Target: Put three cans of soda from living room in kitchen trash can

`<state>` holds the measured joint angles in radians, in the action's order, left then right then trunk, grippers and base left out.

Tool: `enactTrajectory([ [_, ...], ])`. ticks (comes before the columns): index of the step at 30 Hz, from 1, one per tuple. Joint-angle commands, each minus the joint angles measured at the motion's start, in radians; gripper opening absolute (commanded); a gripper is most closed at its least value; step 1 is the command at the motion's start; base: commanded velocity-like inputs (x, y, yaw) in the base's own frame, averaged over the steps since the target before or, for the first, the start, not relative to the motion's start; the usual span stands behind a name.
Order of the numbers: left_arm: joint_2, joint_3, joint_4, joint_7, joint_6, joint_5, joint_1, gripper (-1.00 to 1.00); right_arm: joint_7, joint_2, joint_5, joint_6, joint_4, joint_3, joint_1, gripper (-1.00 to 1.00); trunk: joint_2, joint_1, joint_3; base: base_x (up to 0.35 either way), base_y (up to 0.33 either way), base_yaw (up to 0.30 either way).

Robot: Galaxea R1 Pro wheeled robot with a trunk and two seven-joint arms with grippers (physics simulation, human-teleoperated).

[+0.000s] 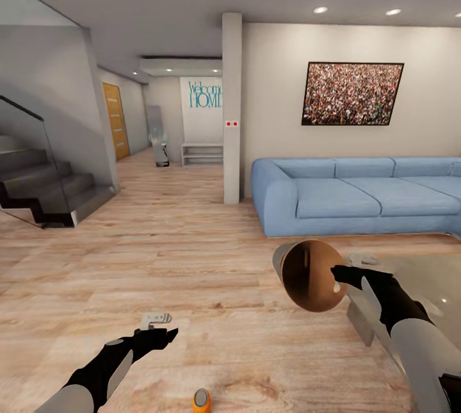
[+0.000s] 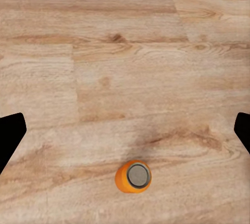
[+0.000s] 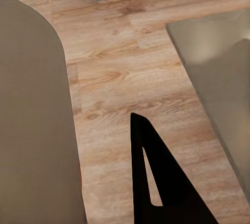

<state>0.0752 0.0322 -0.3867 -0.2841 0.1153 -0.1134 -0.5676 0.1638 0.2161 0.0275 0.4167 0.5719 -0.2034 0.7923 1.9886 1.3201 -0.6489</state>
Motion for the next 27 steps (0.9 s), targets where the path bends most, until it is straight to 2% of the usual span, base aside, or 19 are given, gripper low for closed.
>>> enactTrajectory([
  [1,0.000,0.000,0.000,0.000,-0.001,0.000,0.000,1.00,0.000,-0.001,-0.009,0.001,0.002,-0.002,0.001,-1.00,0.007,0.004,-0.003,0.000,0.000,0.000],
  [27,0.000,0.000,0.000,0.003,-0.005,0.000,0.000,1.00,0.002,-0.001,-0.008,0.001,0.002,-0.001,0.001,-1.00,0.189,0.104,-0.084,0.000,0.000,0.000],
])
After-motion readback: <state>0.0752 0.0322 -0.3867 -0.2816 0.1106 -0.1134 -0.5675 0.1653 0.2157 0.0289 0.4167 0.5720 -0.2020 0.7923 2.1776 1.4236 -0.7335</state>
